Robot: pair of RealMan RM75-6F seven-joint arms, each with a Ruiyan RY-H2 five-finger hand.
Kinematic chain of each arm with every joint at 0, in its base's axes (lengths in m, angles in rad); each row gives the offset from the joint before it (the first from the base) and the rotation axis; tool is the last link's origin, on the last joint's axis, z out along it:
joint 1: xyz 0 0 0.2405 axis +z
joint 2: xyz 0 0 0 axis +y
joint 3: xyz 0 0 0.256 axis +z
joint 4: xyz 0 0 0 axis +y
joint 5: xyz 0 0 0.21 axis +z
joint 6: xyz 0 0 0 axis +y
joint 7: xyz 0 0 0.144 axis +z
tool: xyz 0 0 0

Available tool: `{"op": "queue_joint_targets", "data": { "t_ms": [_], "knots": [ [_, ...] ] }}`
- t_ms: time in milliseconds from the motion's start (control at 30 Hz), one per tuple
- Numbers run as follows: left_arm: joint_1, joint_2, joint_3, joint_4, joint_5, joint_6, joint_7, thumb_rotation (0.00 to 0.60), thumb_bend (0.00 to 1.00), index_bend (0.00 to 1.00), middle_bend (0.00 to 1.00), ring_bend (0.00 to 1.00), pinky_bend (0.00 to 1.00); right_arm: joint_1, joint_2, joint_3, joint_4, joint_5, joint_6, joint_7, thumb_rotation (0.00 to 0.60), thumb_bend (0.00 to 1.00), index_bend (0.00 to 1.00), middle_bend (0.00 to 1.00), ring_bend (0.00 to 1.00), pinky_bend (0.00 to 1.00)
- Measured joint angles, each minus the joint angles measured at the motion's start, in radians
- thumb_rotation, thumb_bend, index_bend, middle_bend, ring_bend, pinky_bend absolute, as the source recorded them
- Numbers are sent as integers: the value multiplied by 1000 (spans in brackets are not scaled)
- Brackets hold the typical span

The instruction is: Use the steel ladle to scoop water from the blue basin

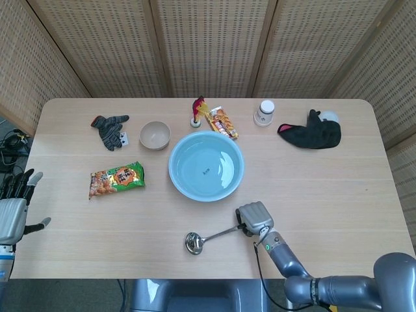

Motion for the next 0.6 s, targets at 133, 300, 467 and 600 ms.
{"op": "queue_joint_targets", "data": {
  "t_ms": [133,300,467,600],
  "knots": [
    [1,2,2,-3,4,1,-3,600,0,0,0,0,0,-10,71,7,-72,1,17,15,600,869,731,1000,1000,1000],
    [0,3,6,-7,8,-2,-3,600,0,0,0,0,0,-21,159,13,-152,4,28,38,600,891,738,1000,1000,1000],
    [-1,2,8,-9,9,-5,-1,600,0,0,0,0,0,-30,246,22,-228,8,31,66,600,896,742,1000,1000,1000],
    [-2,2,7,-9,9,-6,-2,600,0,0,0,0,0,-34,307,26,-278,6,22,89,600,899,745,1000,1000,1000]
  ]
}}
